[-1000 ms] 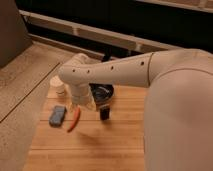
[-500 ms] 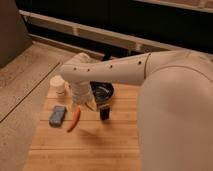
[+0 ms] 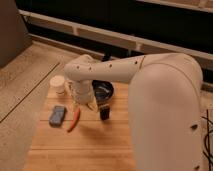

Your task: Knock the eraser over

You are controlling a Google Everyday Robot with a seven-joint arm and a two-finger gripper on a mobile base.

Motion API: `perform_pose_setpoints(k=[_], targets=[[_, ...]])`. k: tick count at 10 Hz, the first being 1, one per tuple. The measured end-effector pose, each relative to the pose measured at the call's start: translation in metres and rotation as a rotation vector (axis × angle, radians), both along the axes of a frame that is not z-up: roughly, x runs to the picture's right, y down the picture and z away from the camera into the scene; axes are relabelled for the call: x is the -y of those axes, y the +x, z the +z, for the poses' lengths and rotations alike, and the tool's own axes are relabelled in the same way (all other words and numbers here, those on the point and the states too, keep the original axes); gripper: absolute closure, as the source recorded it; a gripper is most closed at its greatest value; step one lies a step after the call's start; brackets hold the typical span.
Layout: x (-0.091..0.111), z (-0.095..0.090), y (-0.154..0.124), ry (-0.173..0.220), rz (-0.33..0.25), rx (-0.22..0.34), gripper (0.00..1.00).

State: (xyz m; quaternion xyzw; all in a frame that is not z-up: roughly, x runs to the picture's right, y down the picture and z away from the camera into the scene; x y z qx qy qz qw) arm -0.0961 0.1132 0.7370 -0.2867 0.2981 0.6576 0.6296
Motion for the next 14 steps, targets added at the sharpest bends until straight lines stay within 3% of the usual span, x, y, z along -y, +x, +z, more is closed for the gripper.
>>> perform_pose_setpoints(k=[3, 6, 9, 11, 14], targets=[[0.002, -0.022, 0.012, 0.025, 0.014, -0.074, 0.35], [-0.002, -0.054, 0.027, 0.085, 0.018, -0.122, 0.35], [-0.007, -0.07, 0.039, 0.109, 0.054, -0.116, 0.35], [-0.008, -0.065, 0.039, 0.087, 0.036, -0.099, 0.35], [-0.018, -0.028, 0.052, -0.042, 0.019, -0.125, 0.35]])
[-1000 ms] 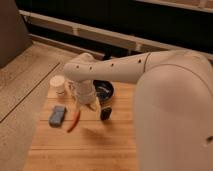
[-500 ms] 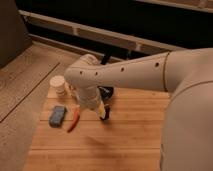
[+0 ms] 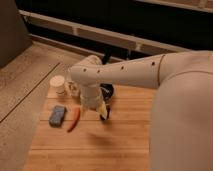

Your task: Knock the eraser over

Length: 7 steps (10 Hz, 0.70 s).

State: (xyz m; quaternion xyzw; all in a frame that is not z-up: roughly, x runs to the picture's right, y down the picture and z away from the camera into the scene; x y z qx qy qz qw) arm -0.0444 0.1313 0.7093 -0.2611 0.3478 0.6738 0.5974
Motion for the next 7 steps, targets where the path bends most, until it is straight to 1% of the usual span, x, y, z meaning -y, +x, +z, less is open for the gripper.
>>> perform_pose_setpoints(k=[1, 2, 3, 4, 5, 6, 7], targets=[[0.002, 0.021, 0.012, -0.044, 0.001, -0.024, 0.35], [0.006, 0.033, 0.019, -0.061, 0.0, -0.036, 0.35], [0.014, 0.046, 0.027, -0.071, -0.006, -0.047, 0.35], [0.023, 0.056, 0.033, -0.064, -0.006, -0.048, 0.35], [0.042, 0.07, 0.036, -0.029, -0.014, -0.034, 0.35], [0.055, 0.071, 0.027, 0.002, -0.031, -0.008, 0.35], [0.067, 0.068, 0.016, 0.036, -0.055, 0.017, 0.35]])
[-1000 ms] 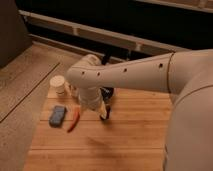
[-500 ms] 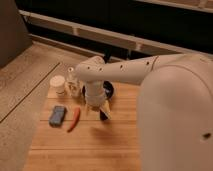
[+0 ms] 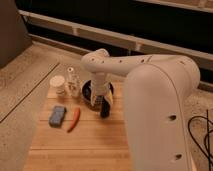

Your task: Knock the eraser over

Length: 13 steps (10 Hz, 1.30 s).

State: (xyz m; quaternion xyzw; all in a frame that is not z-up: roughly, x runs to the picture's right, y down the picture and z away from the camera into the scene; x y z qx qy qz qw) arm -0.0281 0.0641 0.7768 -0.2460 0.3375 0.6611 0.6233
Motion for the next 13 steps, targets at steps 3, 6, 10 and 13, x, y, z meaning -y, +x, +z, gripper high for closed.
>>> perform_pose_setpoints(k=[3, 6, 10, 13], targets=[[0.033, -0.029, -0.055, 0.118, -0.135, 0.102, 0.35], [0.038, -0.049, -0.083, 0.156, -0.19, 0.135, 0.35], [0.038, -0.048, -0.082, 0.157, -0.19, 0.132, 0.35], [0.038, -0.048, -0.08, 0.156, -0.188, 0.13, 0.35]])
